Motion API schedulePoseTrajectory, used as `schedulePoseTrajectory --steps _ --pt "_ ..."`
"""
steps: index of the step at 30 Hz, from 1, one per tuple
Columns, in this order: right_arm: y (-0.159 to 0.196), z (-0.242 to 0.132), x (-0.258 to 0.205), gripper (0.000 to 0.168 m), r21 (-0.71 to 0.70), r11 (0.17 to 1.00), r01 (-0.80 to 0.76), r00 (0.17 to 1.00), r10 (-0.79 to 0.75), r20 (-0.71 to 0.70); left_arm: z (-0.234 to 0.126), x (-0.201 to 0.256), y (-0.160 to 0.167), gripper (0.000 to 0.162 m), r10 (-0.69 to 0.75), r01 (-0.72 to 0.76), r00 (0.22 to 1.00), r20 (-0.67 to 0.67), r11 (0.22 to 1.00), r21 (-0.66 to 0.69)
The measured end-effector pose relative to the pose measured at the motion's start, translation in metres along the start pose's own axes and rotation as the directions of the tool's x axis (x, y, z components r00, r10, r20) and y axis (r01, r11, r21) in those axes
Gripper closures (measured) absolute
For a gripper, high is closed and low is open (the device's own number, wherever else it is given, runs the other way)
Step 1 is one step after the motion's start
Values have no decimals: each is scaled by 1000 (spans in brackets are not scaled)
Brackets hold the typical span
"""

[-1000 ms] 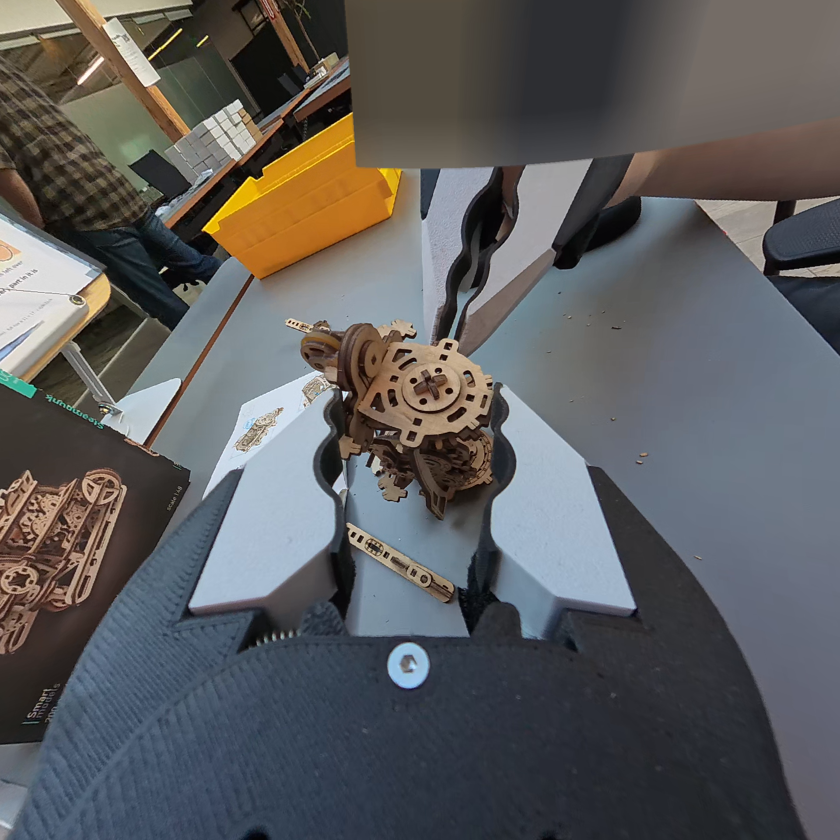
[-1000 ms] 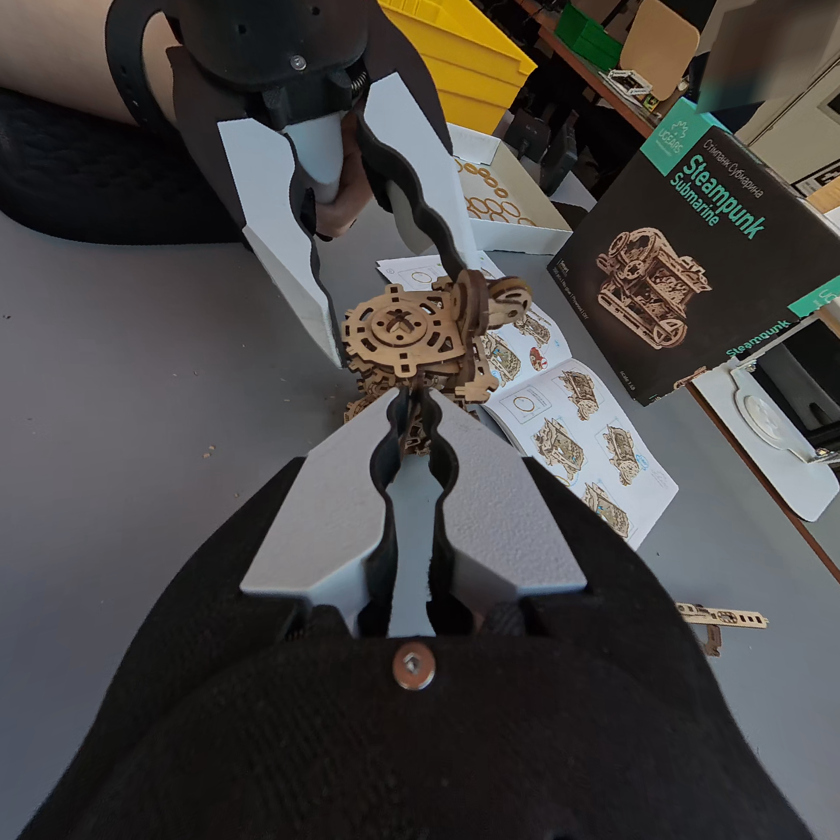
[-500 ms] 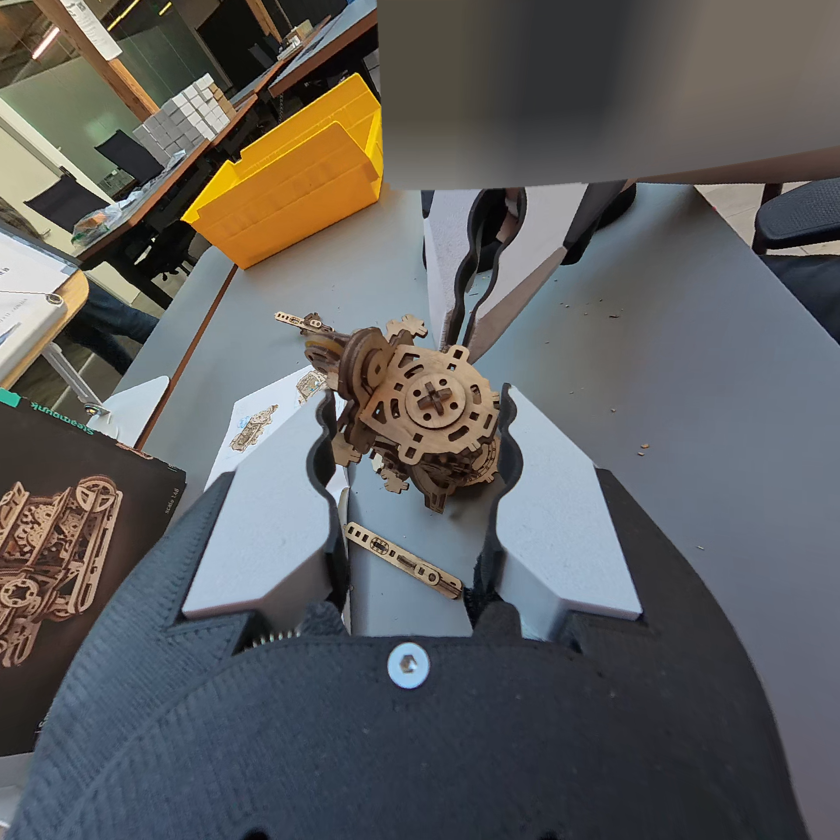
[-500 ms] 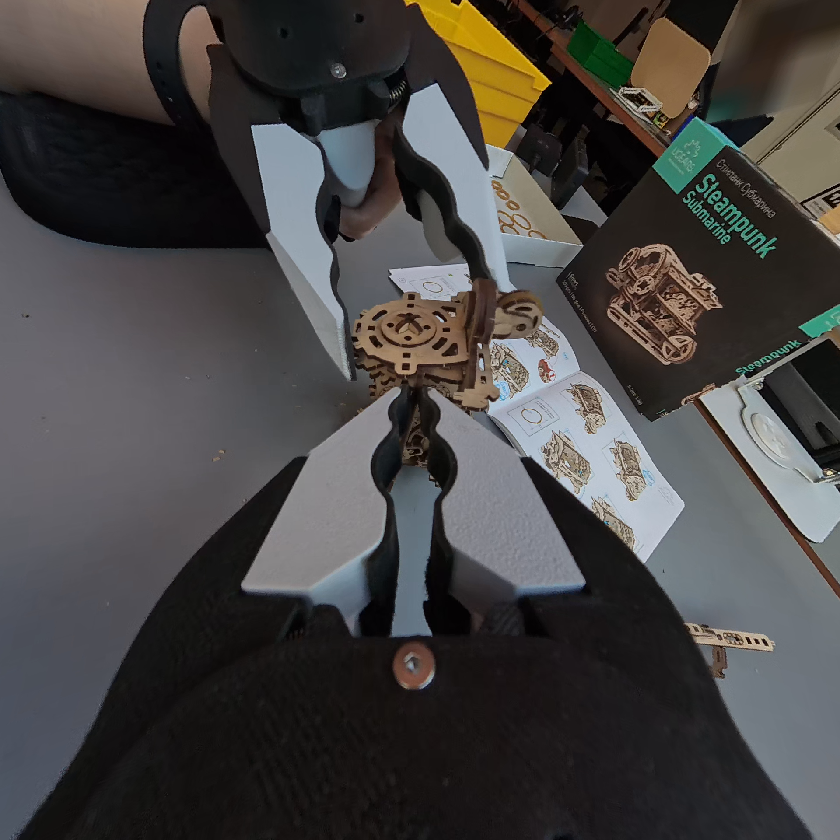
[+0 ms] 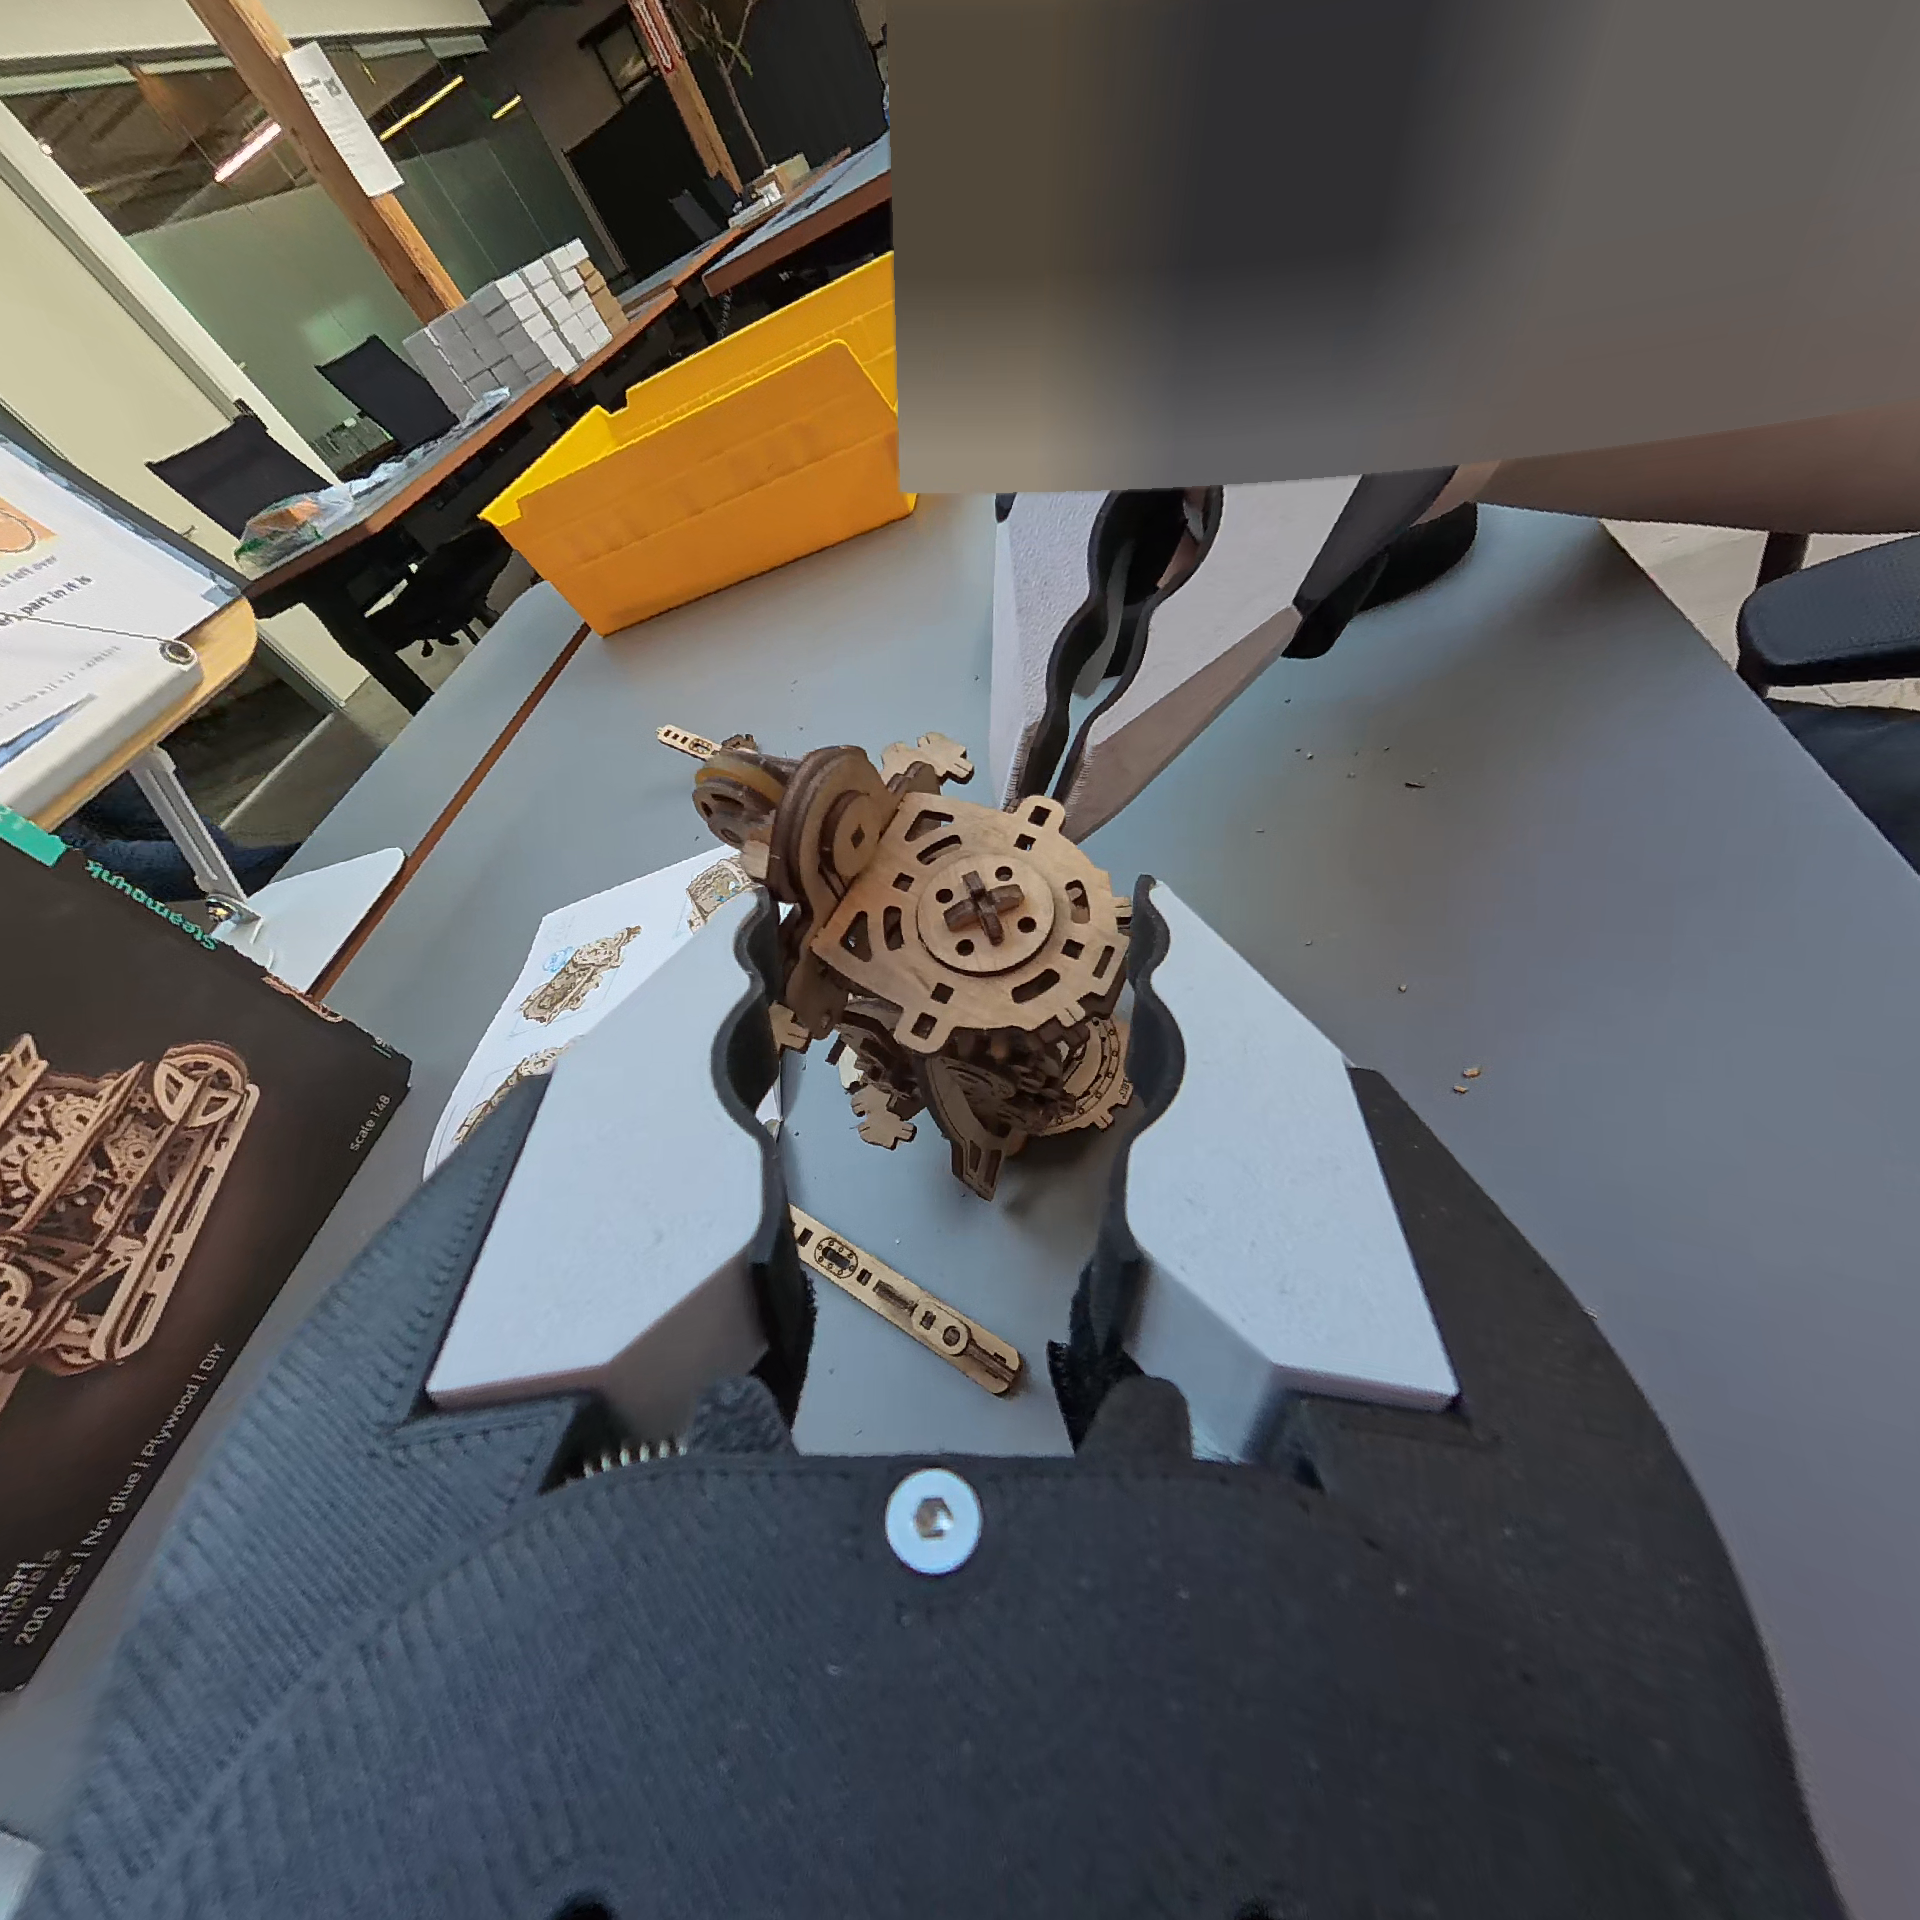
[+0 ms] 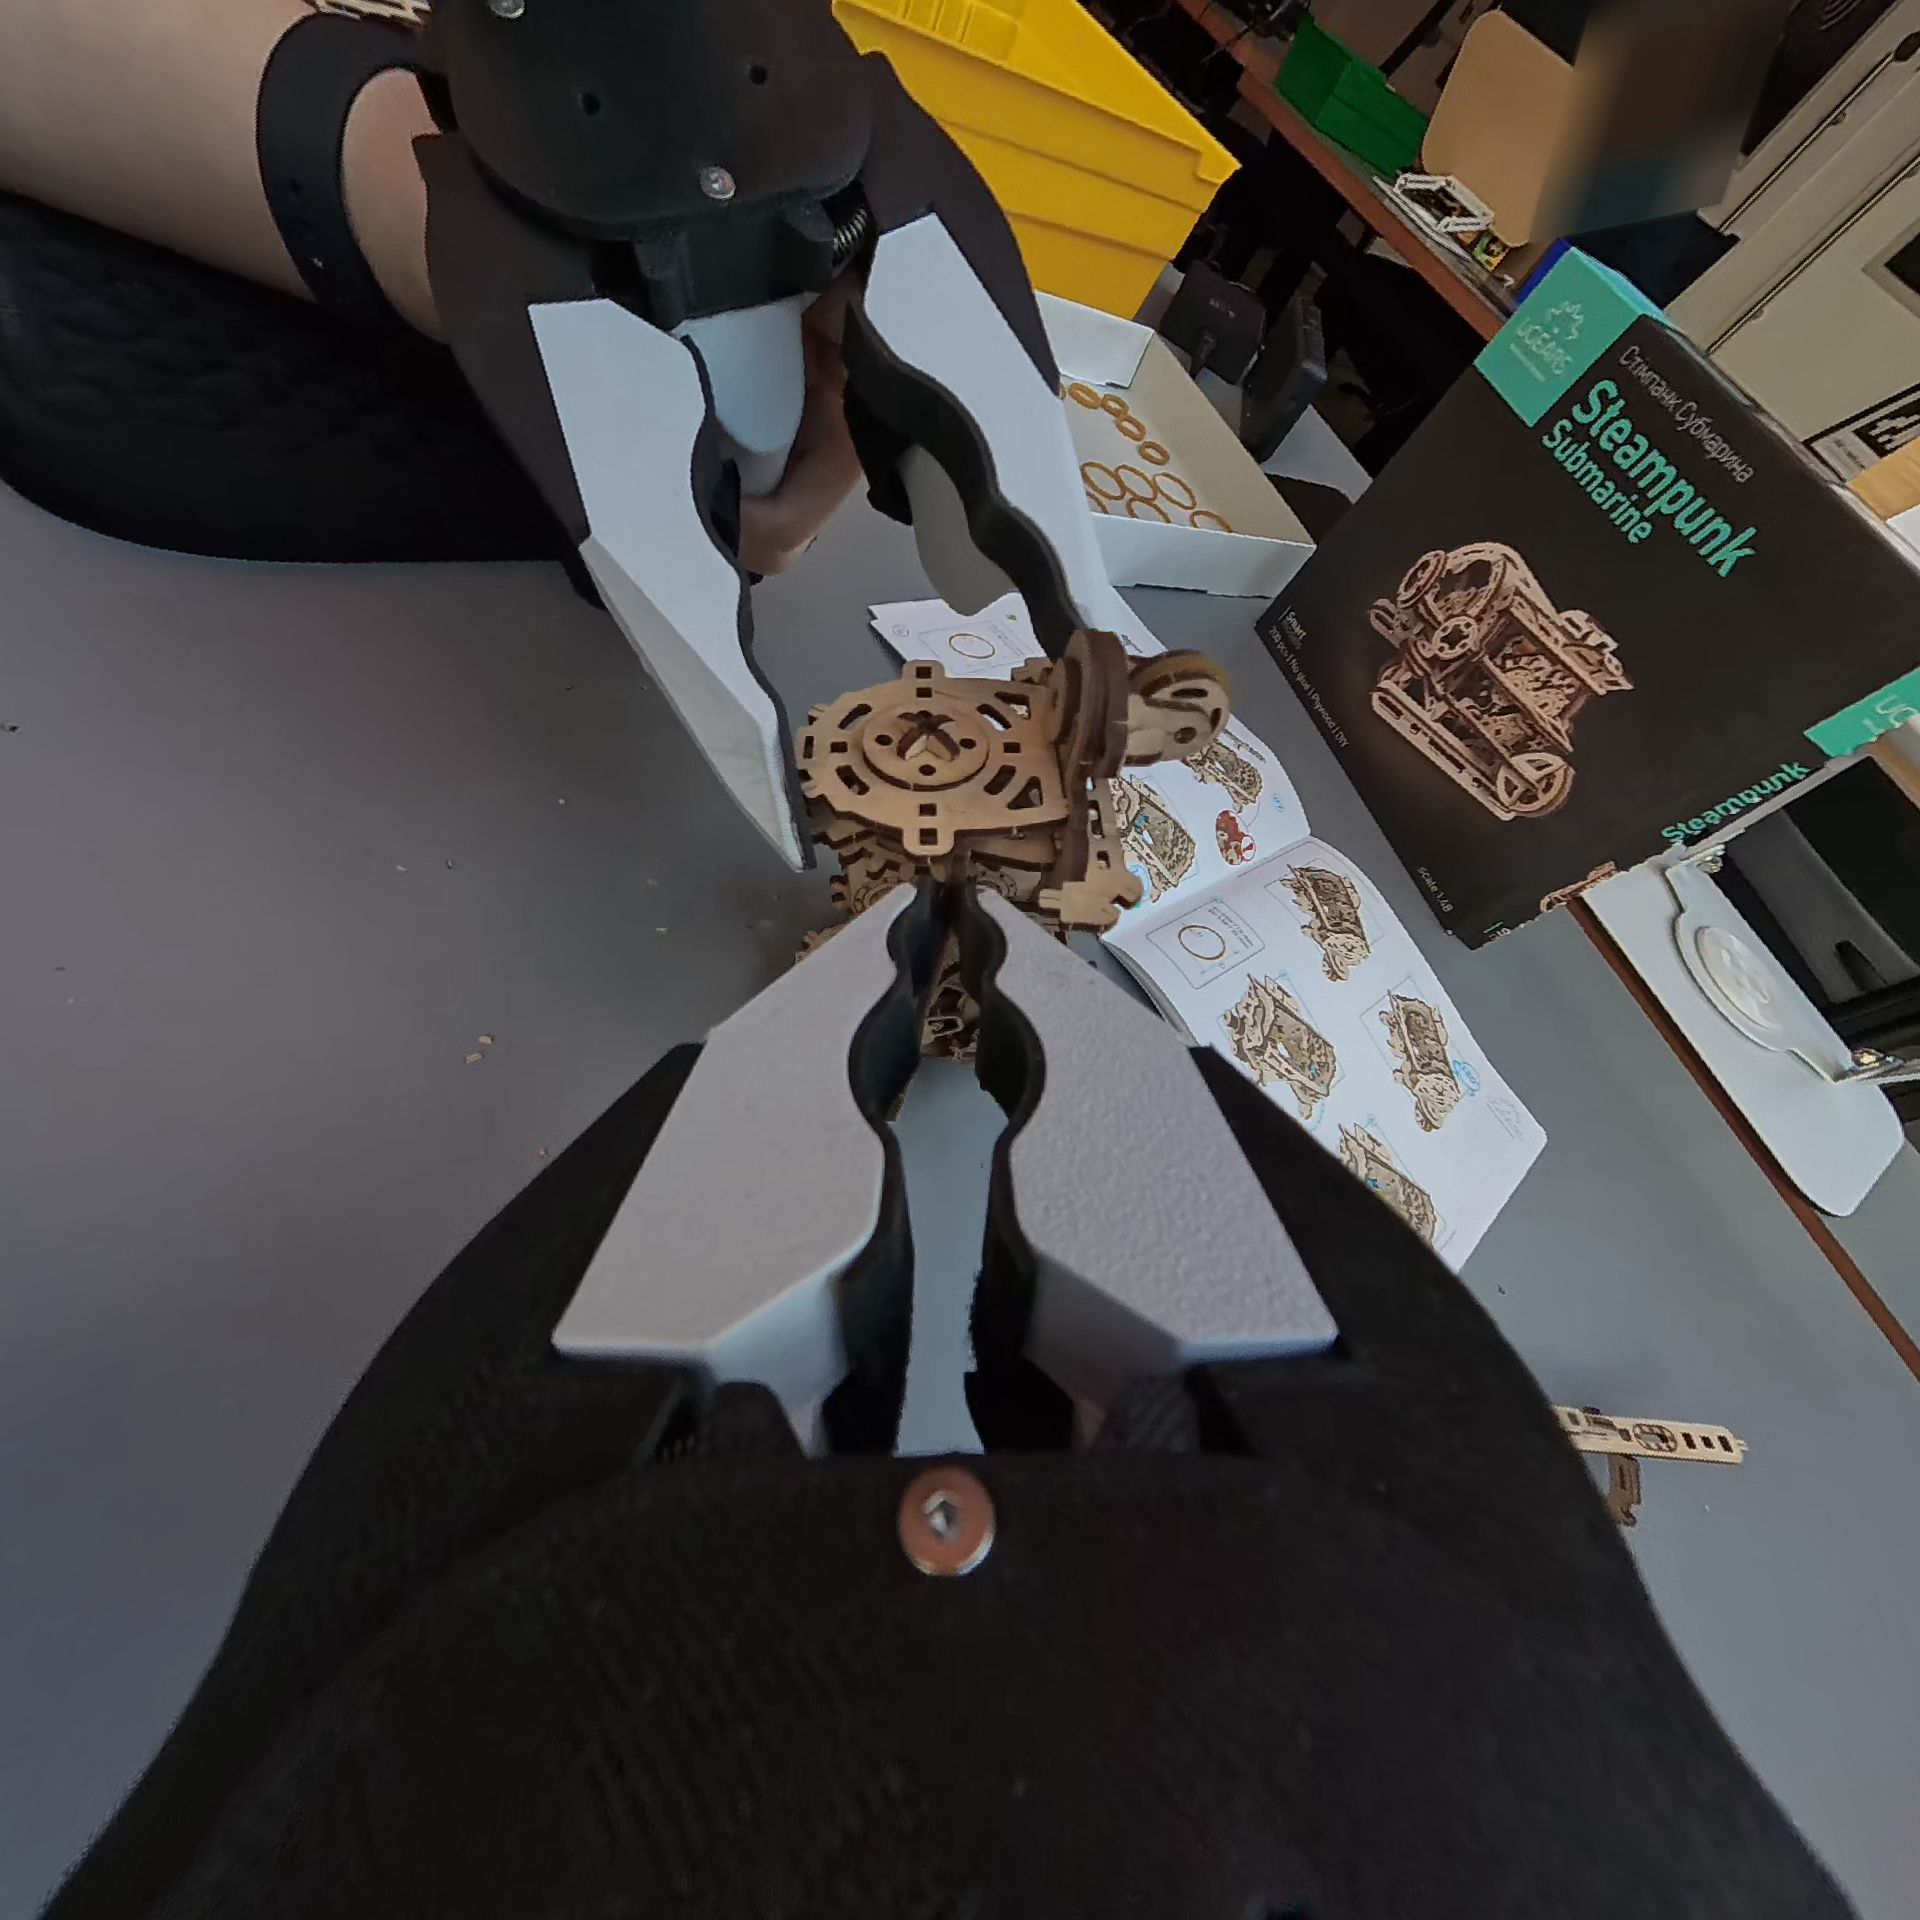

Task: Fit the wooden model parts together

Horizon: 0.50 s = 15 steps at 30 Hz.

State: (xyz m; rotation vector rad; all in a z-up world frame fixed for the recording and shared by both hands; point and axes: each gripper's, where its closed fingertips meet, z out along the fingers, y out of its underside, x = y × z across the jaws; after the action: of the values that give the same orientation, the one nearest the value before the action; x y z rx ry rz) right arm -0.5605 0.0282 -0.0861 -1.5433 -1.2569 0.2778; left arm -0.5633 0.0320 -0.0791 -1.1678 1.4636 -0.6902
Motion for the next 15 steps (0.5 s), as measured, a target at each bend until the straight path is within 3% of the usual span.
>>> schedulePoseTrajectory --steps 15 --pt "0 3 2 166 -36 999 27 1000 -27 -14 -2 -2 1 96 -10 8 998 56 999 37"
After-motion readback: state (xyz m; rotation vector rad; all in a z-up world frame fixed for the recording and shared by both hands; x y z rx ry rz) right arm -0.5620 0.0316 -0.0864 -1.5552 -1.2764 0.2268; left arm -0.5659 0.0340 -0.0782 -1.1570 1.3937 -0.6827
